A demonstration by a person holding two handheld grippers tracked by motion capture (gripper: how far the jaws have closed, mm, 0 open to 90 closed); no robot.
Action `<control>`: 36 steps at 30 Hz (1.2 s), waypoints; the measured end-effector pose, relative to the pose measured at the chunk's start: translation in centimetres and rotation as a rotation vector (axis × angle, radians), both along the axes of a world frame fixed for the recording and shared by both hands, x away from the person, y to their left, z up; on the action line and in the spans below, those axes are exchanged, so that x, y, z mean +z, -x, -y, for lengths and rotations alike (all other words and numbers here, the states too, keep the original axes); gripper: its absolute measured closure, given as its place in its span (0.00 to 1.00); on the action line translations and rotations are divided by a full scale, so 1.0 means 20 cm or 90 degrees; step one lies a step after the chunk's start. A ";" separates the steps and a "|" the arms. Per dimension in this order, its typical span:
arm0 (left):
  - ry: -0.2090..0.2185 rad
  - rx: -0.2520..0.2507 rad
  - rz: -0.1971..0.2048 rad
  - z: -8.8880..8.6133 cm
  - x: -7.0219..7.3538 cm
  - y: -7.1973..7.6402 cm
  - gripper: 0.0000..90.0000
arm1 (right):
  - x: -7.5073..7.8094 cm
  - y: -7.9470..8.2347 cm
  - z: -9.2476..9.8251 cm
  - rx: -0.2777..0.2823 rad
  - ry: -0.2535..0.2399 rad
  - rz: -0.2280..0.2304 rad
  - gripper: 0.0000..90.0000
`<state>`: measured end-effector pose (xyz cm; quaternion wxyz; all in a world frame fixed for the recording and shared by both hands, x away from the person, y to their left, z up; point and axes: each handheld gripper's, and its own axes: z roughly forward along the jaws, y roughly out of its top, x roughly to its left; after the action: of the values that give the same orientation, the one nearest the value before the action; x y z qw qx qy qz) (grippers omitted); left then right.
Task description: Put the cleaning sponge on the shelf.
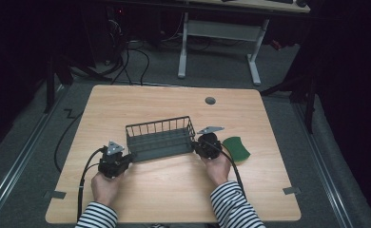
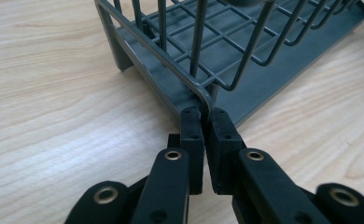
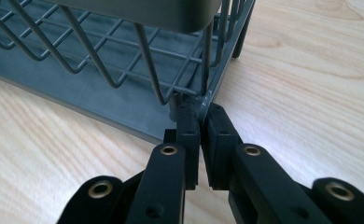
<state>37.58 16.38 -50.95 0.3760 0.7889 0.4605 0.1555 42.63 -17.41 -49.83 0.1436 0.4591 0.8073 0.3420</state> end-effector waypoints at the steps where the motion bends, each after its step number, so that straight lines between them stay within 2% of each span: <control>1: 0.000 0.000 0.000 0.00 0.00 0.00 0.96 | 0.00 0.00 0.00 0.000 0.000 0.000 0.96; 3: 0.007 -0.010 -0.001 0.01 0.00 0.02 0.96 | 0.01 0.03 0.02 0.002 0.009 -0.002 0.96; 6: 0.012 -0.021 -0.003 0.02 0.00 0.04 0.95 | 0.00 0.07 0.05 0.001 -0.004 0.001 0.95; 10: 0.010 -0.035 -0.002 0.04 0.00 0.07 0.95 | 0.00 0.11 0.08 -0.001 -0.001 0.005 0.95; 12: 0.019 -0.046 -0.007 0.06 -0.01 0.09 0.95 | -0.01 0.15 0.10 -0.003 -0.005 0.004 0.95; 15: 0.026 -0.057 -0.014 0.07 -0.01 0.10 0.94 | -0.01 0.21 0.12 -0.001 0.017 0.015 0.95; 19: 0.034 -0.072 -0.015 0.09 -0.02 0.13 0.94 | -0.01 0.27 0.16 -0.010 0.006 0.014 0.95; 22: 0.034 -0.080 -0.016 0.11 -0.01 0.14 0.94 | -0.01 0.31 0.18 -0.010 0.013 0.019 0.95; 27: 0.040 -0.085 -0.030 0.13 -0.01 0.17 0.93 | -0.02 0.36 0.22 -0.017 -0.001 0.013 0.95; 30: 0.032 -0.091 -0.030 0.14 -0.02 0.20 0.93 | -0.02 0.39 0.23 -0.014 0.002 0.015 0.95; 33: 0.044 -0.089 -0.033 0.14 -0.03 0.20 0.93 | -0.04 0.42 0.24 -0.013 0.001 0.021 0.95; 36: 0.040 -0.092 -0.028 0.15 -0.03 0.21 0.93 | -0.04 0.44 0.25 -0.020 -0.001 0.023 0.95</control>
<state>33.39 13.33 -51.50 0.4006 0.8112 0.4150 0.0959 33.83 -22.39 -50.59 0.1633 0.4654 0.7969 0.3488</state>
